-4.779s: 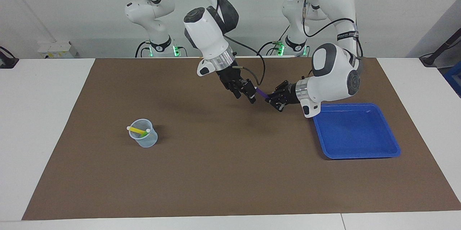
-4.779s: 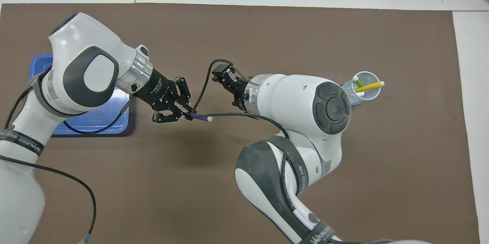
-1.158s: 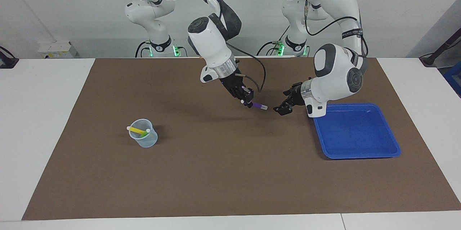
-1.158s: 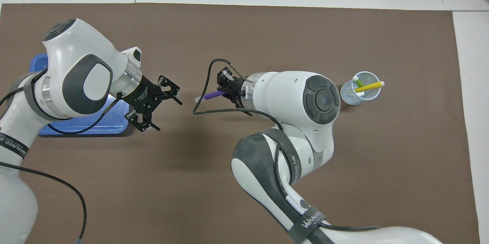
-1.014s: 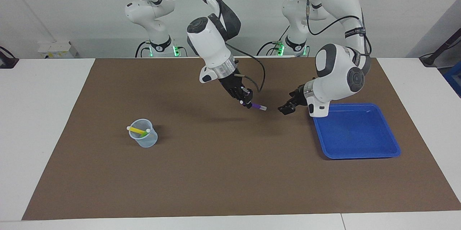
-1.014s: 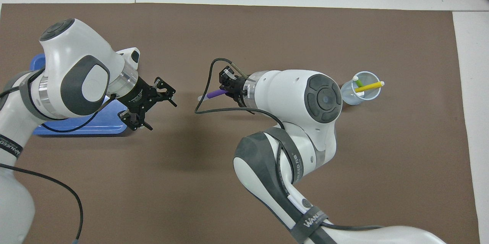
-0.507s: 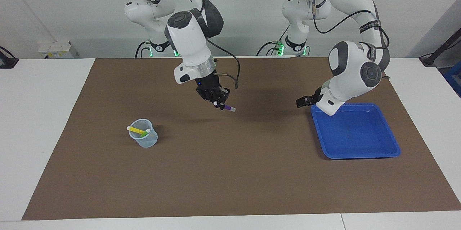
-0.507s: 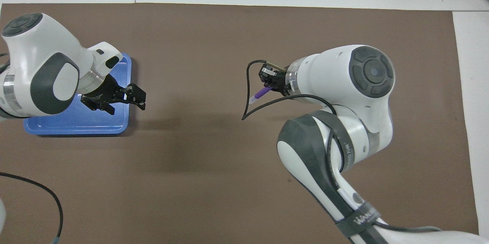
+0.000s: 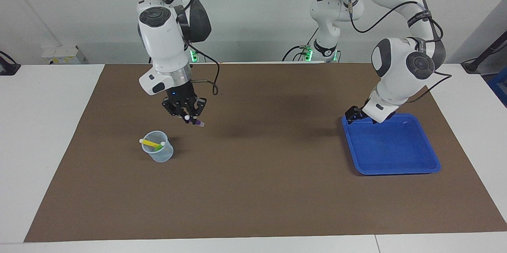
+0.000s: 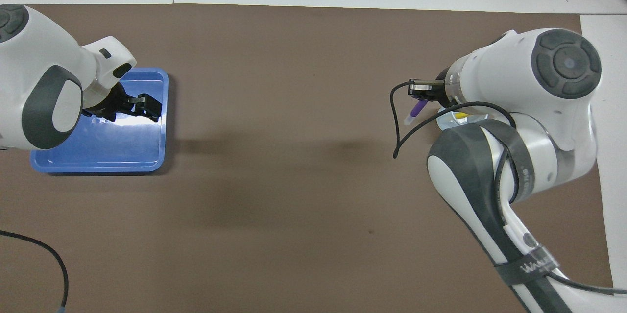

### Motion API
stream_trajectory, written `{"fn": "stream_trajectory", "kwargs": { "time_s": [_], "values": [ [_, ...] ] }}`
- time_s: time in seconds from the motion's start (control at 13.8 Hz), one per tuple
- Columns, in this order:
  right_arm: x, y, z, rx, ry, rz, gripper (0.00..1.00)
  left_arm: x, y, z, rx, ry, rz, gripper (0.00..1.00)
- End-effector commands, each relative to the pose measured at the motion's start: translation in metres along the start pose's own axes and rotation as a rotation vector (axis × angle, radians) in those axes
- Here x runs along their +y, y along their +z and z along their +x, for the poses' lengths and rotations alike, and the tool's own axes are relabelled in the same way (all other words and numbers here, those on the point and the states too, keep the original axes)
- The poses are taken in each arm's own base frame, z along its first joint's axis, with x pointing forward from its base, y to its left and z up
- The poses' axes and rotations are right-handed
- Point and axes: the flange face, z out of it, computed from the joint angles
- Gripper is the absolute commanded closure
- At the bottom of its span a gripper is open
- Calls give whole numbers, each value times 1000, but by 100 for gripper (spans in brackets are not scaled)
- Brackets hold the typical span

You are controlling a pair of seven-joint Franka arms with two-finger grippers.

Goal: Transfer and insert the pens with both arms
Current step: 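Carry the purple pen to the cup while the left gripper returns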

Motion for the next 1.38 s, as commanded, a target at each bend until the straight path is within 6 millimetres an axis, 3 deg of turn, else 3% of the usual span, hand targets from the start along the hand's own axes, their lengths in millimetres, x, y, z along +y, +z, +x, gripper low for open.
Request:
{"fn": "stream_trajectory", "kwargs": {
  "time_s": [0.0, 0.07, 0.22, 0.36, 0.51, 0.65, 0.8, 0.87, 1.09, 1.3],
  "values": [
    [26, -4, 0, 18, -176, -111, 100, -14, -7, -2, 36, -7, 23, 0],
    [36, -4, 2, 21, -200, -132, 100, -11, -11, -1, 48, -9, 21, 0],
    [50, -1, 3, 21, -231, -157, 100, -6, -52, 2, 127, -2, 15, 0],
    [58, 2, 0, 7, -236, -177, 100, -2, -68, -1, 158, 10, 19, 0],
    [73, 10, -8, 0, -230, -195, 100, -2, -106, -21, 203, 13, 22, 0],
    [87, 18, -7, 26, -223, -196, 100, -7, -149, -57, 212, 3, 26, 0],
    [99, 28, -11, 41, -224, -191, 100, -3, -174, -85, 194, 6, 29, 0],
    [101, 33, -15, 57, -228, -186, 100, -3, -182, -93, 193, 5, 29, 0],
    [104, 40, -20, 71, -226, -180, 100, -13, -195, -91, 217, -7, 33, 0],
    [102, 40, -20, 72, -221, -178, 100, -5, -221, -89, 148, 5, 59, 0]
  ]
}}
